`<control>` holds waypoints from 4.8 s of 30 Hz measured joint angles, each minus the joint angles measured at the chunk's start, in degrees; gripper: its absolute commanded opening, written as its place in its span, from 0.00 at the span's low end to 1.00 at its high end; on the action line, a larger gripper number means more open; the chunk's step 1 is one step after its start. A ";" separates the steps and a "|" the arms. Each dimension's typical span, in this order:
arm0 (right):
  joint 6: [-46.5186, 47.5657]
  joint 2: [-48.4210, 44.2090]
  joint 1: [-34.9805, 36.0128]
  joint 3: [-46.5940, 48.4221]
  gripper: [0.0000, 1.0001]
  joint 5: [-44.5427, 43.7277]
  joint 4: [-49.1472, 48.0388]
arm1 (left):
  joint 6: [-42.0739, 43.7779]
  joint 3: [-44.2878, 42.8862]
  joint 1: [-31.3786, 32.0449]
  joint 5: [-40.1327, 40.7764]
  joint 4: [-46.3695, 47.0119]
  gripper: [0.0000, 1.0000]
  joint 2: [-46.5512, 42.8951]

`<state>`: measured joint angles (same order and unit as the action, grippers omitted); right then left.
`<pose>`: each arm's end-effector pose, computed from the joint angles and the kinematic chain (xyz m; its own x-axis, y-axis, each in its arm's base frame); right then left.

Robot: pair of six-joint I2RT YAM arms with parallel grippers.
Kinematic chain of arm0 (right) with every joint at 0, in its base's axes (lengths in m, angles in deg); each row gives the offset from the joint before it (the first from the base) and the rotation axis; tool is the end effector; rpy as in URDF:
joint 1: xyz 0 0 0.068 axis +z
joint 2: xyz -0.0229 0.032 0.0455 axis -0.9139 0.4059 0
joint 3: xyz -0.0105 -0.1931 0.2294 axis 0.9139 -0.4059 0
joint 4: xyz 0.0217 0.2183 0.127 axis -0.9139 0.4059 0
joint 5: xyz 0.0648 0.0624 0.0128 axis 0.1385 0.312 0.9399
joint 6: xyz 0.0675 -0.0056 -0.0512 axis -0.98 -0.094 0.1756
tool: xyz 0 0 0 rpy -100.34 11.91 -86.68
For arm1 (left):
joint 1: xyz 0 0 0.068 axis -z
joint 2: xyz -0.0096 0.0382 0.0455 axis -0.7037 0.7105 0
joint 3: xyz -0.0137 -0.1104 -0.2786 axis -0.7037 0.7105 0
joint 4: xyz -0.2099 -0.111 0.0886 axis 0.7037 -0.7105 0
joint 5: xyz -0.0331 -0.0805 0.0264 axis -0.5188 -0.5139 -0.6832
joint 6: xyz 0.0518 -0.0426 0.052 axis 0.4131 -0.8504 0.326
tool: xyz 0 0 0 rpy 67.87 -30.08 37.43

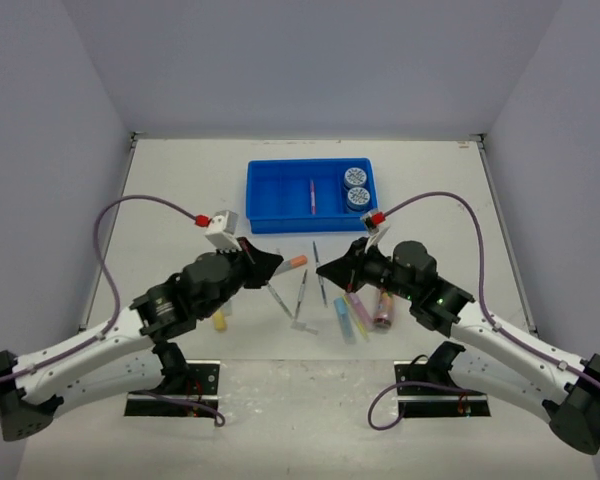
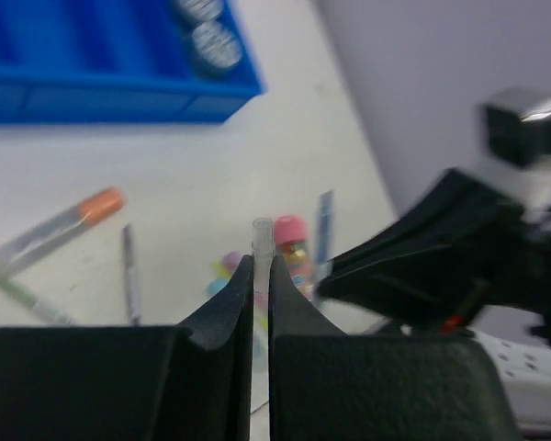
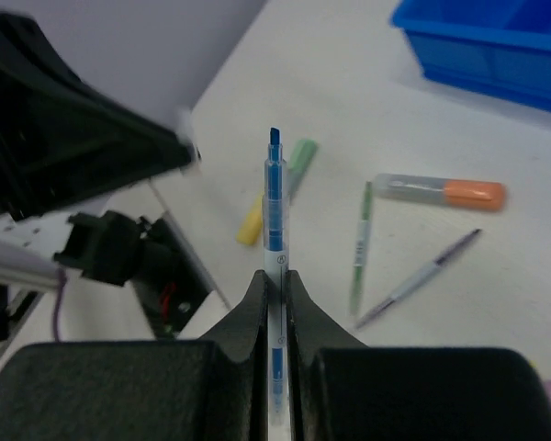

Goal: Sort the stationery into containers
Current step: Close the pen cap on the pen.

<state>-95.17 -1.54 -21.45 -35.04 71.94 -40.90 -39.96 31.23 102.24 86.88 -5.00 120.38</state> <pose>0.1450 0.1664 0.2969 -0.6039 0.1811 -0.7762 -0.6036 0.5320 0.5938 0.1306 -0.1499 0.3031 -0.5948 -0.4522 -0.6647 0.1646 0.7408 -0.6512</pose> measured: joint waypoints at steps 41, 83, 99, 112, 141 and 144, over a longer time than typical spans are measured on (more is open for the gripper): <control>-0.19 -4.54 18.51 -1.09 0.00 -9.44 -10.98 | 22.07 7.43 0.02 -19.01 34.33 0.00 -8.66; 10.16 -3.68 18.89 7.34 0.00 -14.99 -3.61 | 15.66 3.71 -0.39 -20.20 34.19 0.03 -4.71; 12.70 -3.95 18.99 10.50 0.00 -14.89 -0.30 | 25.02 0.43 -0.01 -24.44 25.12 0.29 -3.76; 13.35 -2.26 18.51 10.78 0.04 -13.58 -1.12 | 23.88 0.15 0.15 -25.45 25.14 0.00 -3.73; 13.34 5.66 18.77 14.26 0.00 -7.21 -2.98 | 28.95 -8.40 0.00 -21.64 18.05 0.50 -4.71; 13.34 6.17 18.77 14.44 0.00 -7.15 -2.75 | 29.69 -10.08 0.00 -20.55 17.44 0.44 -4.23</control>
<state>-81.83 4.63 -2.68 -20.59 64.79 -43.65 -10.27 21.15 102.24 66.33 12.44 116.15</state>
